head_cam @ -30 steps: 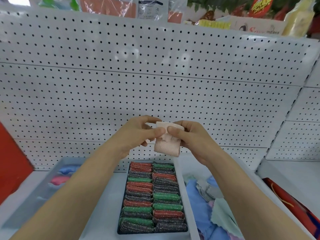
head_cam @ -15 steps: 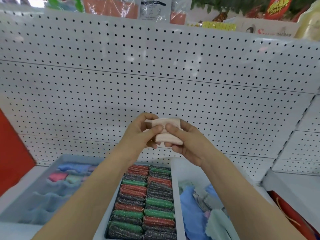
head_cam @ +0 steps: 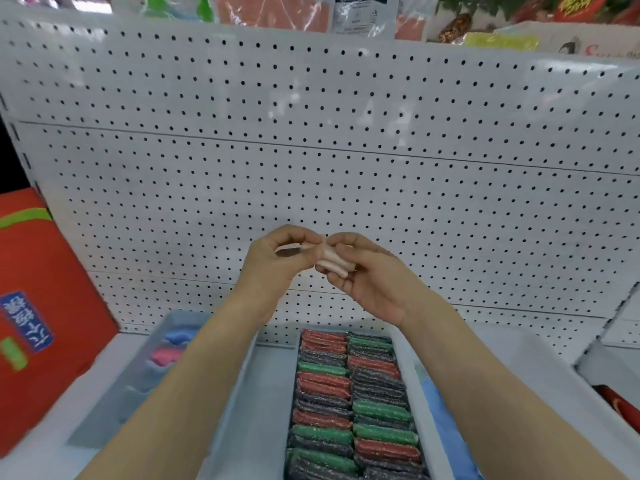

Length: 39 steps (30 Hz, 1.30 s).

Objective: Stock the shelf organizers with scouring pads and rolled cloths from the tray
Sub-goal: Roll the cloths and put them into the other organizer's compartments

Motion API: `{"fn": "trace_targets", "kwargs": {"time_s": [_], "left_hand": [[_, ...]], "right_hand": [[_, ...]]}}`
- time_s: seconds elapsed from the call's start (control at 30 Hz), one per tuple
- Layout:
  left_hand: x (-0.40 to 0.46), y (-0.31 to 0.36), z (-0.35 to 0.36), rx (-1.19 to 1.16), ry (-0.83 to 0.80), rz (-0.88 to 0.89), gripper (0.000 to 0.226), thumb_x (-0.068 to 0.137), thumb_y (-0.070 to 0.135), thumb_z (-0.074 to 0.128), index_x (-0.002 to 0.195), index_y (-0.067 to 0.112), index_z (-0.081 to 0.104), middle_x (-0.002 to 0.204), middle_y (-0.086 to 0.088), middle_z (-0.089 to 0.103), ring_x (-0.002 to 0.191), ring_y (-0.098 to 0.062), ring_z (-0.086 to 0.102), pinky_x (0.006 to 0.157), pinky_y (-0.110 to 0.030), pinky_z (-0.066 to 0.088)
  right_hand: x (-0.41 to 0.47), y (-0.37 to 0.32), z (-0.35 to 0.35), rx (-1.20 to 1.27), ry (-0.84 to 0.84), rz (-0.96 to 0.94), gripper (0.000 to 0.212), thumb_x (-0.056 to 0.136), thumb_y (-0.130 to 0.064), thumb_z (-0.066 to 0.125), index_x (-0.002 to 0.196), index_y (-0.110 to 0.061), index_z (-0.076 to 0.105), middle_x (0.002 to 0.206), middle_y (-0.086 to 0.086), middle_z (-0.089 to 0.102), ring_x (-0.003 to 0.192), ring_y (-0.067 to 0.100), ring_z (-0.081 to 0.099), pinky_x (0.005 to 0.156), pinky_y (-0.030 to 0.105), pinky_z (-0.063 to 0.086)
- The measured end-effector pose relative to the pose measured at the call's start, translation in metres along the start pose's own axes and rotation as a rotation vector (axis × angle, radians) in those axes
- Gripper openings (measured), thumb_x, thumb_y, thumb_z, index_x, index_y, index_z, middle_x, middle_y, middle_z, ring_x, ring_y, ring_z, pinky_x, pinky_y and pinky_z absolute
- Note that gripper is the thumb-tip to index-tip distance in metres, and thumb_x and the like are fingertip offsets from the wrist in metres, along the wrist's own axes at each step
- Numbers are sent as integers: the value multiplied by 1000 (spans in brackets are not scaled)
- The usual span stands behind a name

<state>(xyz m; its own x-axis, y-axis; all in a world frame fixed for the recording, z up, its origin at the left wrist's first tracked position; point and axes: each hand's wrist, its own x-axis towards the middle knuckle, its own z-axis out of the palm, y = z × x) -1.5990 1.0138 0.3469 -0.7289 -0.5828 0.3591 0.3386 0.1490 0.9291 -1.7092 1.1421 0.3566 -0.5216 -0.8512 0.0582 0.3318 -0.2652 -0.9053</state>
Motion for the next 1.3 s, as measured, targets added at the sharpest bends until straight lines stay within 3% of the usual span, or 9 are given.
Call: {"fn": "trace_targets", "kwargs": {"time_s": [0.1, 0.2, 0.33, 0.5, 0.63, 0.77, 0.93, 1.1, 1.3], "left_hand": [[4, -6, -44, 63, -6, -25, 20, 81, -6, 72, 86, 13, 71, 86, 4, 72, 81, -8, 67, 71, -15, 51], [3, -17, -101, 163, -50, -104, 16, 82, -6, 72, 90, 7, 71, 90, -1, 73, 82, -7, 69, 71, -12, 50], [-8, -60, -180, 286, -125, -243, 18, 82, -1, 73, 93, 14, 73, 98, -2, 74, 89, -13, 69, 82, -24, 54], [-20, -140, -281, 581, 246, -582, 32, 90, 23, 69, 121, 17, 66, 122, -11, 66, 108, -28, 62, 93, -40, 52], [-33, -168, -314, 223, 164, -868, 19, 94, 16, 65, 111, 9, 69, 98, -12, 70, 81, -24, 63, 72, -29, 50], [-37, -174, -322, -42, 45, -905, 20, 92, -1, 58, 103, 11, 72, 80, -7, 76, 66, -17, 70, 64, -26, 56], [-39, -177, -328, -221, 39, -938, 25, 97, -4, 50, 106, 10, 68, 70, -4, 74, 58, -13, 69, 58, -23, 57], [-39, -179, -329, -212, 48, -944, 25, 97, -3, 51, 103, 14, 68, 70, -5, 74, 55, -15, 69, 50, -24, 56], [-39, -176, -330, -175, 81, -971, 25, 94, 2, 60, 94, 23, 73, 83, -9, 74, 75, -25, 66, 77, -36, 54]], "right_hand": [[25, 24, 25, -79, 39, 37, 19, 96, 3, 52, 113, -2, 59, 107, 22, 69, 88, 32, 71, 72, 30, 60], [49, 53, 53, -415, 26, 121, 24, 91, -1, 63, 114, 0, 65, 107, 19, 72, 93, 26, 71, 80, 31, 59], [86, 121, 80, -866, 48, 213, 21, 80, -7, 75, 100, -5, 70, 80, 4, 70, 68, 12, 66, 62, 20, 51], [104, 227, 93, -855, 212, 273, 19, 81, -10, 74, 99, -11, 67, 81, 2, 63, 73, 16, 58, 63, 24, 46], [109, 288, 117, -823, 237, 242, 22, 80, -15, 77, 97, -12, 63, 83, -2, 64, 77, 12, 59, 73, 29, 49], [117, 317, 150, -892, 216, 168, 24, 81, -16, 75, 101, -12, 63, 86, -3, 66, 76, 9, 59, 72, 21, 48], [116, 326, 160, -1489, -12, 86, 23, 86, -19, 63, 108, -20, 62, 96, 1, 68, 88, 24, 64, 74, 33, 49], [130, 327, 174, -1848, -93, 36, 32, 89, -18, 59, 117, -32, 56, 104, 0, 67, 95, 27, 66, 60, 32, 40], [133, 319, 171, -1623, -196, 158, 24, 88, -33, 57, 111, -33, 61, 104, -7, 66, 101, 21, 61, 69, 30, 42]]}}
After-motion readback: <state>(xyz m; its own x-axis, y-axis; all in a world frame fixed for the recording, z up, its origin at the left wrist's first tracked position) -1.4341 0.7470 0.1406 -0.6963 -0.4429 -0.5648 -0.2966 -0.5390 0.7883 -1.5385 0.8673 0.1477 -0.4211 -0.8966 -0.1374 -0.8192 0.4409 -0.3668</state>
